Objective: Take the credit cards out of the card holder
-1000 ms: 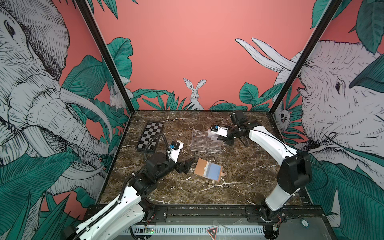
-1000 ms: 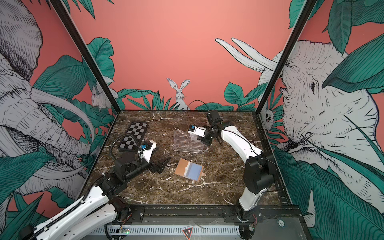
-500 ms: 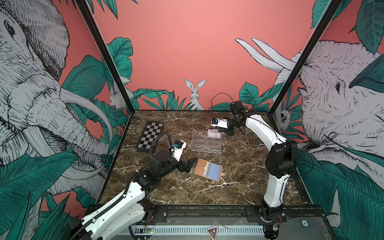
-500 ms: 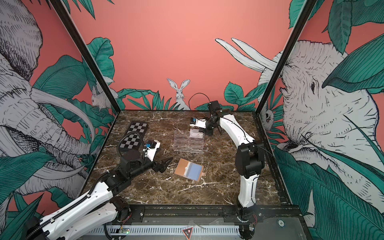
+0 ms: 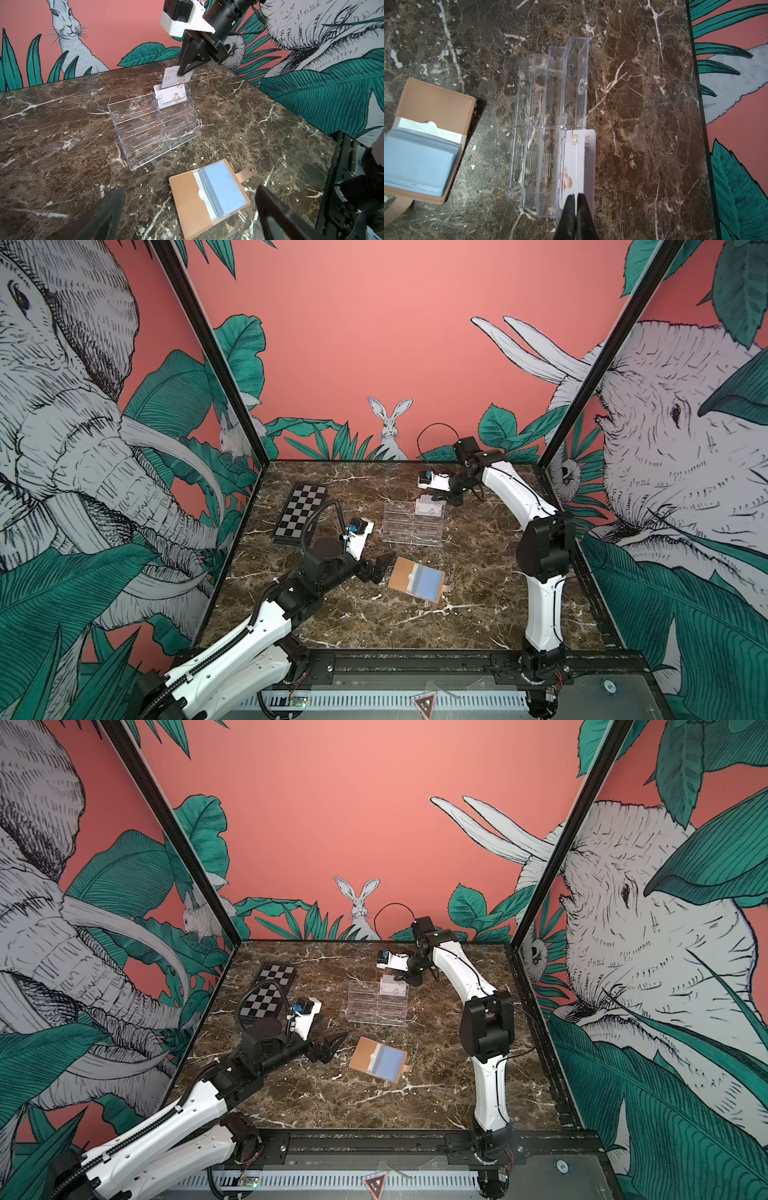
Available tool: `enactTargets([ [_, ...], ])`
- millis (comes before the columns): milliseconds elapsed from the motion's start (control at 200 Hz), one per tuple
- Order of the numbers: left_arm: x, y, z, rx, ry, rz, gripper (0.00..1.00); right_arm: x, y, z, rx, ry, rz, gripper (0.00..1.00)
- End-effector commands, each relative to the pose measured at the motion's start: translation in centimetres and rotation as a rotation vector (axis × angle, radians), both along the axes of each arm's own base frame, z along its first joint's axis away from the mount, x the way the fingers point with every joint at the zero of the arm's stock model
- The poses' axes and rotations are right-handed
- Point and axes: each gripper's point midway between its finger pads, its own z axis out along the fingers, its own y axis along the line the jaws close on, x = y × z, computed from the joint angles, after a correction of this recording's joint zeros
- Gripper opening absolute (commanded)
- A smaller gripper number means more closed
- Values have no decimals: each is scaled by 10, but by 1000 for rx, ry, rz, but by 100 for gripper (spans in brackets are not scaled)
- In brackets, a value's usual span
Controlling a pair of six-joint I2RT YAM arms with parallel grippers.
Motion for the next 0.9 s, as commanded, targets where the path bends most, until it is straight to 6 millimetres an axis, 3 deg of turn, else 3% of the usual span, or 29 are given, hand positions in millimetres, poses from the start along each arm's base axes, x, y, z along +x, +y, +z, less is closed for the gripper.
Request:
enactTargets([
  [0, -1, 0, 16, -37, -29, -3, 99, -2, 3, 0, 22, 38, -6, 0],
  [895, -6, 0, 11, -36, 0, -19, 99, 10, 11, -11, 28, 88, -28, 0],
])
